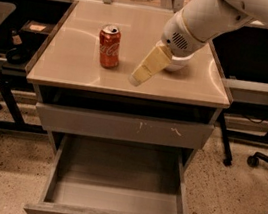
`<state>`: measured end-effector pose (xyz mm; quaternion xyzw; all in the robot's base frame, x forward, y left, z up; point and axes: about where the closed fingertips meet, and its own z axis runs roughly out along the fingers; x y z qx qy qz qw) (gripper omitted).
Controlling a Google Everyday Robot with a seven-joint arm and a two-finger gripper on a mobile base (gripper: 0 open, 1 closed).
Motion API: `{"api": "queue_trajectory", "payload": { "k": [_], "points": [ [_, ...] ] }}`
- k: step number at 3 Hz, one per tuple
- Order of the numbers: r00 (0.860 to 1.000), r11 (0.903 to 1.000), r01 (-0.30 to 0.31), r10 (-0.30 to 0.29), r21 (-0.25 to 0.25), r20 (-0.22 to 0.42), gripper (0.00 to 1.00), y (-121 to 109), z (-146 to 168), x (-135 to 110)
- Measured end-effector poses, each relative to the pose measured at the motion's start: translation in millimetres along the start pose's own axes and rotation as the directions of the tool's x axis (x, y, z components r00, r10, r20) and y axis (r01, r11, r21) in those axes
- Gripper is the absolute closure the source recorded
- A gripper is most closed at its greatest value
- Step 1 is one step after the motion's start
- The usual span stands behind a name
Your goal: Place coke can into middle drawer
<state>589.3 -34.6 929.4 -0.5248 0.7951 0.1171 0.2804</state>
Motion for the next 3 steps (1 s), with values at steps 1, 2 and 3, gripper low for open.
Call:
{"api": "queue_trajectory", "payload": {
  "k": [1, 2, 3],
  "points": [
    [1.000, 0.9998, -0.002, 0.001, 0.018, 0.031, 0.00, -1.9, 12.8, -6.1],
    [0.997, 0.9981, -0.010, 0.006, 0.061, 0.074, 0.00, -17.3, 41.7, -22.1],
    [0.994, 0.9962, -0.032, 0.023, 0.082, 0.107, 0.00, -39.5, 71.8, -36.3]
  ]
}}
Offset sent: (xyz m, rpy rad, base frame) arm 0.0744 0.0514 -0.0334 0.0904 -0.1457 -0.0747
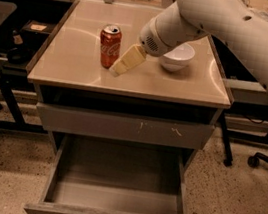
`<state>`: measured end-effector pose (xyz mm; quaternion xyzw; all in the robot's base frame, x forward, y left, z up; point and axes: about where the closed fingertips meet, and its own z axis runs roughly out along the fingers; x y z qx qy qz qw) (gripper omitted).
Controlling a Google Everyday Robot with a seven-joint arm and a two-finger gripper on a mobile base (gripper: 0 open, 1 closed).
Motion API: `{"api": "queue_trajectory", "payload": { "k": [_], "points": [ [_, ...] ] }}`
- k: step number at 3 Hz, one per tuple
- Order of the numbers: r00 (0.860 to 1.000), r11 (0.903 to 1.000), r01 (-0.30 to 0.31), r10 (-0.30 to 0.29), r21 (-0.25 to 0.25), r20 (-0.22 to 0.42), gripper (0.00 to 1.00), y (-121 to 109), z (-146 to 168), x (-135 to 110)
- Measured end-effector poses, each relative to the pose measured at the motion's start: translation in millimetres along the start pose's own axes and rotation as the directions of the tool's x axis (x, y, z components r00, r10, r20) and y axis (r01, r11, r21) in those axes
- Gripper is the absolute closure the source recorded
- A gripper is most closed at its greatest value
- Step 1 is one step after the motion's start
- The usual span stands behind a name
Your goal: Place coke can into middle drawer
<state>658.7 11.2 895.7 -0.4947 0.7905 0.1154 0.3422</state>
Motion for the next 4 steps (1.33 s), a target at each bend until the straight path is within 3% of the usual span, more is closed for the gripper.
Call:
{"api": "queue_trajectory", "payload": {
  "k": [3, 4],
  "points": [
    [0.998, 1.0000, 0.006, -0.007, 0.008, 0.068, 0.00, -45.5, 70.6, -41.8],
    [0.996, 0.9998, -0.004, 0.006, -0.018, 0.094, 0.00, -48.2, 83.9, -52.2]
  ]
}}
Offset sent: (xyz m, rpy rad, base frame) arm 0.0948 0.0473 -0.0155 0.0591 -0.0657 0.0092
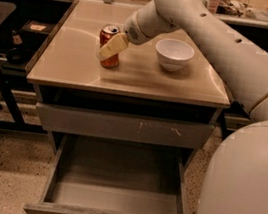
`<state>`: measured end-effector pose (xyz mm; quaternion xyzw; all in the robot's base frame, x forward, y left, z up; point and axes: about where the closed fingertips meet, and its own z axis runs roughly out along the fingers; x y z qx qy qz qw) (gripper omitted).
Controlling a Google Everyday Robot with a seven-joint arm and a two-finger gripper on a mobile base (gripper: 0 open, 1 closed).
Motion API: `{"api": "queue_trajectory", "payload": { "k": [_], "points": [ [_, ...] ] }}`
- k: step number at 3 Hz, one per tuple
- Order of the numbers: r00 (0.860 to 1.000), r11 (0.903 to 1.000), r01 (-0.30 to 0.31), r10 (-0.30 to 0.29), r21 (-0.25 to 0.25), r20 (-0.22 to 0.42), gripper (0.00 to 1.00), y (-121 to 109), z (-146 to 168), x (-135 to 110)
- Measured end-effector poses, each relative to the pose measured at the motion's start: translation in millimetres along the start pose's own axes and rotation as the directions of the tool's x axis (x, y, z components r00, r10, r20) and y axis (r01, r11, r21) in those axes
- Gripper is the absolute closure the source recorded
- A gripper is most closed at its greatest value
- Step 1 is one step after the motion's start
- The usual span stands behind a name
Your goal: Place coke can into middle drawer
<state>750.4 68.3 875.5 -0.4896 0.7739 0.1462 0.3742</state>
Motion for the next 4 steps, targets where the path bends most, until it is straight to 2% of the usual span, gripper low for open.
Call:
{"api": "queue_trajectory", "payload": {
  "k": [1, 2, 4],
  "points": [
    [1.000, 0.9994, -0.024, 0.024, -0.026, 0.007, 0.00, 2.2, 7.3, -6.9],
    [1.000, 0.9994, -0.024, 0.024, -0.026, 0.007, 0.18, 2.3, 7.3, -7.0],
    [1.000, 0.9994, -0.024, 0.024, -0.026, 0.007, 0.66, 2.3, 7.5, -7.0]
  ]
}}
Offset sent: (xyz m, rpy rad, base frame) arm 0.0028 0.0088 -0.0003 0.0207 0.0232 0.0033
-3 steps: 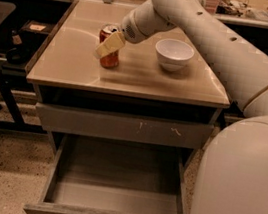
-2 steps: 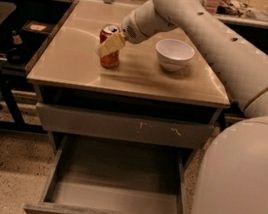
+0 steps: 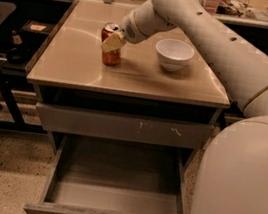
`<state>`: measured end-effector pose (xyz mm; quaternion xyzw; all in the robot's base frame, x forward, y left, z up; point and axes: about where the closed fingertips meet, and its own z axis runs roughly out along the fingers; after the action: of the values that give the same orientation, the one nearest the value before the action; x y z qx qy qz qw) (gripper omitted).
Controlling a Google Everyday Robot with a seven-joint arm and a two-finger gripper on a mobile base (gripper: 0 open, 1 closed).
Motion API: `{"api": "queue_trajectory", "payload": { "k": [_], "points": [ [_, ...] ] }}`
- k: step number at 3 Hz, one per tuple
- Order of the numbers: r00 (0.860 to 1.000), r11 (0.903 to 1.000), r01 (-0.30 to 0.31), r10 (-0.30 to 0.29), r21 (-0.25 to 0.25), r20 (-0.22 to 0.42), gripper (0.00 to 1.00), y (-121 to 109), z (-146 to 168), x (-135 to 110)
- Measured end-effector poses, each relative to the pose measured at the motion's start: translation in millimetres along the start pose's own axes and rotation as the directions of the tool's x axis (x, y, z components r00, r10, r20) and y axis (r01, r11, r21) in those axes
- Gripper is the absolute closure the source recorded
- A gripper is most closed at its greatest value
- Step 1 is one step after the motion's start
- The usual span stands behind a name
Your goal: Place coke can into middle drawer
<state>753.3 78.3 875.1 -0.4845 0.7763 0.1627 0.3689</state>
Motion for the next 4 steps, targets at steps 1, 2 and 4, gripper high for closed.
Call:
{"api": "queue_trajectory", "payload": {
  "k": [1, 2, 4],
  "points": [
    [1.000, 1.0000, 0.000, 0.000, 0.000, 0.000, 0.88, 0.0, 0.0, 0.0],
    [1.000, 0.9996, 0.025, -0.025, 0.009, -0.006, 1.00, 5.0, -9.2, -3.1],
    [0.998, 0.9883, 0.016, -0.006, 0.152, -0.066, 1.00, 32.8, -79.3, 16.2]
  ]
}}
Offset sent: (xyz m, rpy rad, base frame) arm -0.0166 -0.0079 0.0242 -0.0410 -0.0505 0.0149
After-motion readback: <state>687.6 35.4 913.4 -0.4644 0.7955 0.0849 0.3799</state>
